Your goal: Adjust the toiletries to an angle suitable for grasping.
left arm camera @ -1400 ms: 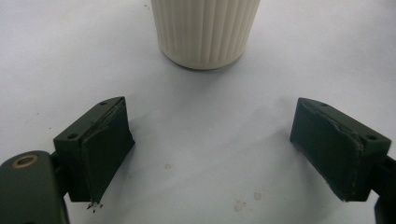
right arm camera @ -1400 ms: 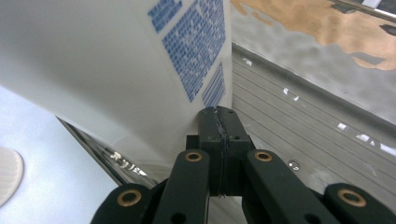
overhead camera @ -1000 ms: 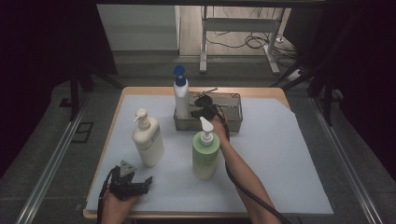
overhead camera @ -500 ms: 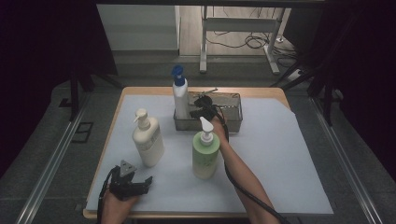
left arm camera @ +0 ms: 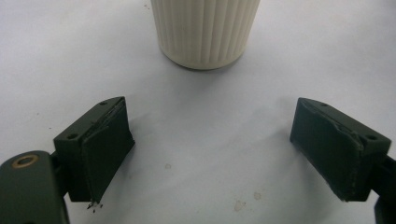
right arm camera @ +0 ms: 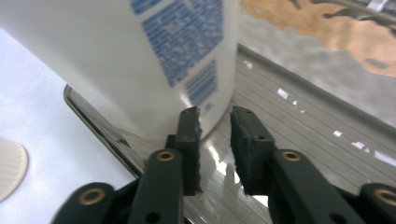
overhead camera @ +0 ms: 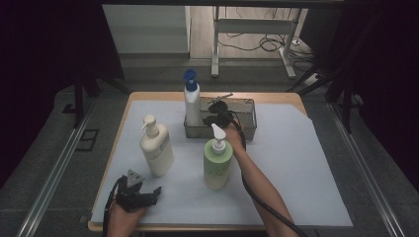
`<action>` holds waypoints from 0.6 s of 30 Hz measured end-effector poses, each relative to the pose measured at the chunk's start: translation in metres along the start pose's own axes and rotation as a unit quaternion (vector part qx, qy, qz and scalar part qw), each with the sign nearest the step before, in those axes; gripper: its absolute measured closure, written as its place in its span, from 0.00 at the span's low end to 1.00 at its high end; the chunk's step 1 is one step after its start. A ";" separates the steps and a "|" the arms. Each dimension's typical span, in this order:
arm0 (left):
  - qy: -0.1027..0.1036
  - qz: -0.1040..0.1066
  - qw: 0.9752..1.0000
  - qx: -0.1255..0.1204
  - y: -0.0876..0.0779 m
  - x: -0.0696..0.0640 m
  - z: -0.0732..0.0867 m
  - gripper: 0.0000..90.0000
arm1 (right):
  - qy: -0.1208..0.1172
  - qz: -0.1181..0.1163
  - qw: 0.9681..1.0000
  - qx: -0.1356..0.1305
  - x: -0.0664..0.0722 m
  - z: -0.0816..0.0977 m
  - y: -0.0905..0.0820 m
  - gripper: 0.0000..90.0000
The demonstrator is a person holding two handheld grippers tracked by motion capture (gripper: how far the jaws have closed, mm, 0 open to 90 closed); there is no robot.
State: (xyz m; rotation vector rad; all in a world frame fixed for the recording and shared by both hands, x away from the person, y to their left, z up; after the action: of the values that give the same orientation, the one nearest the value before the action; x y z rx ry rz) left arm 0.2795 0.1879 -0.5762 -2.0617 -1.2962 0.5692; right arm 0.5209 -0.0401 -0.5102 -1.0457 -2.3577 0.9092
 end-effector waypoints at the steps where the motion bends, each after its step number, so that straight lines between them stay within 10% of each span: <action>1: 0.000 0.000 1.000 0.000 0.000 0.000 0.000 0.13 | 0.000 0.003 1.000 -0.002 -0.001 0.000 -0.002 0.78; 18: 0.000 -0.001 1.000 0.000 0.000 0.000 0.000 0.13 | -0.022 0.000 0.999 -0.025 -0.005 0.001 -0.036 0.45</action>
State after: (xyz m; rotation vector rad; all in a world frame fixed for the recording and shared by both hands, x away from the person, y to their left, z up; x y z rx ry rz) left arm 0.2796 0.1881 -0.5763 -2.0612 -1.2974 0.5673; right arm 0.5055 -0.0625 -0.4862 -1.0539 -2.4282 0.8857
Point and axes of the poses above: each handheld gripper's, and its own axes: y roughly forward along the jaws, z roughly out of its underside, x roughly to its left, the point moved 7 cm from there along y, roughly forward along the jaws, and after that the axes turned 1 degree about -x, right-handed, at the moved point
